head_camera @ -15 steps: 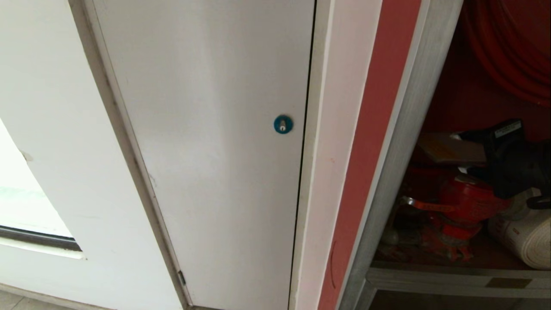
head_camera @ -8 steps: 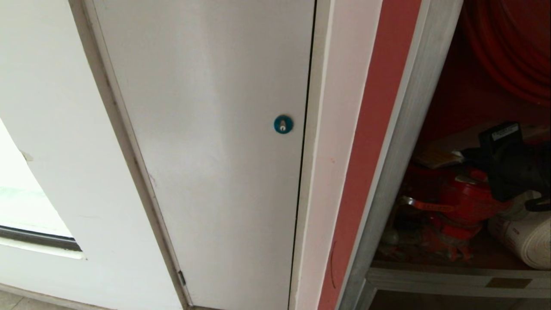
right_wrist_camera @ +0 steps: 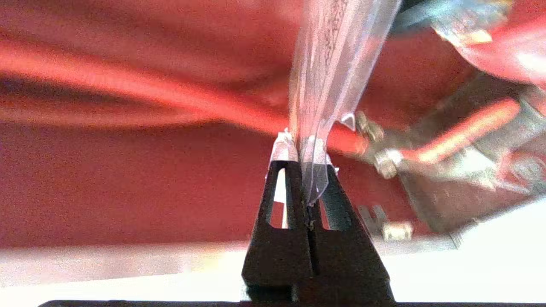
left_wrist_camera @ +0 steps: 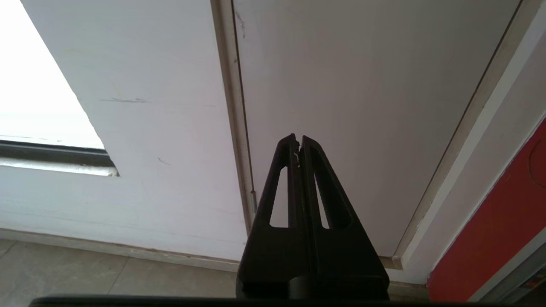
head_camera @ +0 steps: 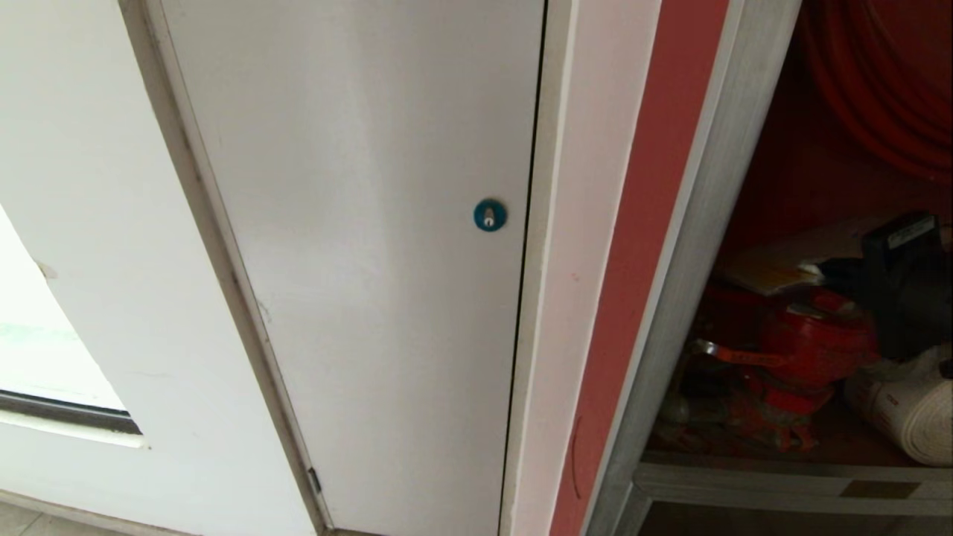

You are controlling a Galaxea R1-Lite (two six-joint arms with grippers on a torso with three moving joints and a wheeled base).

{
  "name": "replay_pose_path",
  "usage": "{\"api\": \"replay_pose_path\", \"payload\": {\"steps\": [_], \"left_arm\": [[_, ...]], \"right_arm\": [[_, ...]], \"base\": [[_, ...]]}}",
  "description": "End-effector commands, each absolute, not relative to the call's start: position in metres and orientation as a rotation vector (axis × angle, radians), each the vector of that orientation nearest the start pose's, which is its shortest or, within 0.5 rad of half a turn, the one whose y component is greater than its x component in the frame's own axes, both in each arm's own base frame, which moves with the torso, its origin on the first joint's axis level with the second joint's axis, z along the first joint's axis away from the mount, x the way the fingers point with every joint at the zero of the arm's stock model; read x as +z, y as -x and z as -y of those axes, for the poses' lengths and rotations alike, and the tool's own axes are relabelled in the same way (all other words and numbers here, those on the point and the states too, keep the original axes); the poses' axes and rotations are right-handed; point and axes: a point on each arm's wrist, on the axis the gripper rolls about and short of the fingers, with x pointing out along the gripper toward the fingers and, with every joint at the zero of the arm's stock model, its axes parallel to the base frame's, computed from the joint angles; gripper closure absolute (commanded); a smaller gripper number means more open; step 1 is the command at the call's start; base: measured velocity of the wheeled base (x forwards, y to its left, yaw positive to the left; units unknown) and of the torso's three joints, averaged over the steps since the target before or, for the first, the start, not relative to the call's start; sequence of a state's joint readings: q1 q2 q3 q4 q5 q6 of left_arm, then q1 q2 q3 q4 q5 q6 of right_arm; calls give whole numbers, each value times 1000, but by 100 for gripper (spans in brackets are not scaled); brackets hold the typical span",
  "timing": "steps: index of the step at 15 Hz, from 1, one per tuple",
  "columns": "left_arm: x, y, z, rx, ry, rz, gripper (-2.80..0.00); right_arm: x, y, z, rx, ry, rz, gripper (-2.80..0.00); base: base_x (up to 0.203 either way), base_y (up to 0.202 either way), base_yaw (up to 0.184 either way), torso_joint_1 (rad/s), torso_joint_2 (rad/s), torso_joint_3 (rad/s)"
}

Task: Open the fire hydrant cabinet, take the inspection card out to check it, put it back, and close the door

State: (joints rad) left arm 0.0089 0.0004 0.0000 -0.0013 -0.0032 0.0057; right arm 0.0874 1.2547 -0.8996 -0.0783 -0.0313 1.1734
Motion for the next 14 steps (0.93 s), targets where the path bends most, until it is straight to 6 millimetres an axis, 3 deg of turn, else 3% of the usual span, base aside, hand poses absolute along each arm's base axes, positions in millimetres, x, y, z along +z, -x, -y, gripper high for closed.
{"api": "replay_pose_path", "payload": {"steps": [1, 10, 14], "left_arm": [[75, 23, 0, 5, -6, 0, 0], [75, 23, 0, 6, -6, -2, 0], [75, 23, 0, 5, -6, 0, 0]], "right_arm": [[278, -169, -15, -75, -1160, -248, 0], [318, -8, -3, 143, -1078, -183, 0], [316, 35, 0, 267, -963, -125, 0]], "base": [[0, 0, 0, 0, 0, 0], [0, 0, 0, 0, 0, 0], [0, 0, 0, 0, 0, 0]]}}
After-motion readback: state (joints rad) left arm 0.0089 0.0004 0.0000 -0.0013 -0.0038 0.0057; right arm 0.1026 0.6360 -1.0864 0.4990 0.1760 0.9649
